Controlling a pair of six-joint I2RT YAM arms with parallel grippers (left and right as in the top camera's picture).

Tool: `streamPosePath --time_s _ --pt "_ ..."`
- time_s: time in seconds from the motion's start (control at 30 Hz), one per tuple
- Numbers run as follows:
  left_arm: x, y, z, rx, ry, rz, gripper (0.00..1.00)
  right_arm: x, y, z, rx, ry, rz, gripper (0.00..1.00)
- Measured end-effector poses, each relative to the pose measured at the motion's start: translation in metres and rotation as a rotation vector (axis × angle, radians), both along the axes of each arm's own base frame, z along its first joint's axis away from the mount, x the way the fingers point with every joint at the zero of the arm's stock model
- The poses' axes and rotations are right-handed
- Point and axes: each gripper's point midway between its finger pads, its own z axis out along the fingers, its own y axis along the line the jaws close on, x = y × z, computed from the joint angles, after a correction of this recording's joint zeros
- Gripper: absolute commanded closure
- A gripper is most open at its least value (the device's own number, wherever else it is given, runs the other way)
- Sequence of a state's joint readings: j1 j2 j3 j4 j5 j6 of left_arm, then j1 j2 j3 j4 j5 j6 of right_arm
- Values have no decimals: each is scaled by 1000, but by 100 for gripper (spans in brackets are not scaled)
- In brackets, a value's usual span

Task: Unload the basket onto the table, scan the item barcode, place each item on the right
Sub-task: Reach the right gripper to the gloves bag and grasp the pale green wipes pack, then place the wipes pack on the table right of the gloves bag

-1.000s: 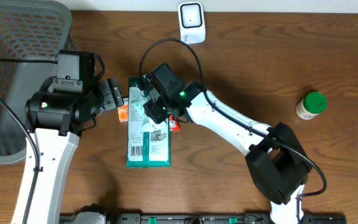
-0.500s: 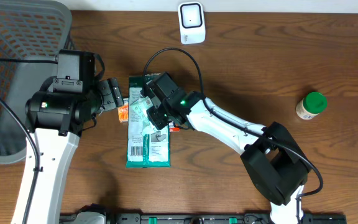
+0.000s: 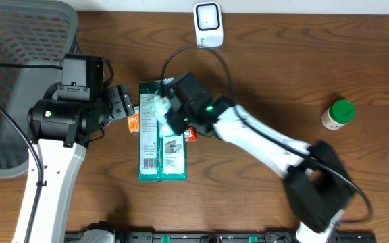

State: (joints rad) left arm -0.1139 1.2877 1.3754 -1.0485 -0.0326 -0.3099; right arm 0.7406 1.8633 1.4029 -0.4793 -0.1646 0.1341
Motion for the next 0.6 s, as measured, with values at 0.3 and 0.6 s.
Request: streamPosePath --time_s 0.3,0.6 --pt "0 0 0 0 0 0 15 -15 -118 40 -303 -18 -71 99" --pt "0 0 0 0 0 0 15 -9 -203 -49 -443 237 -215 99"
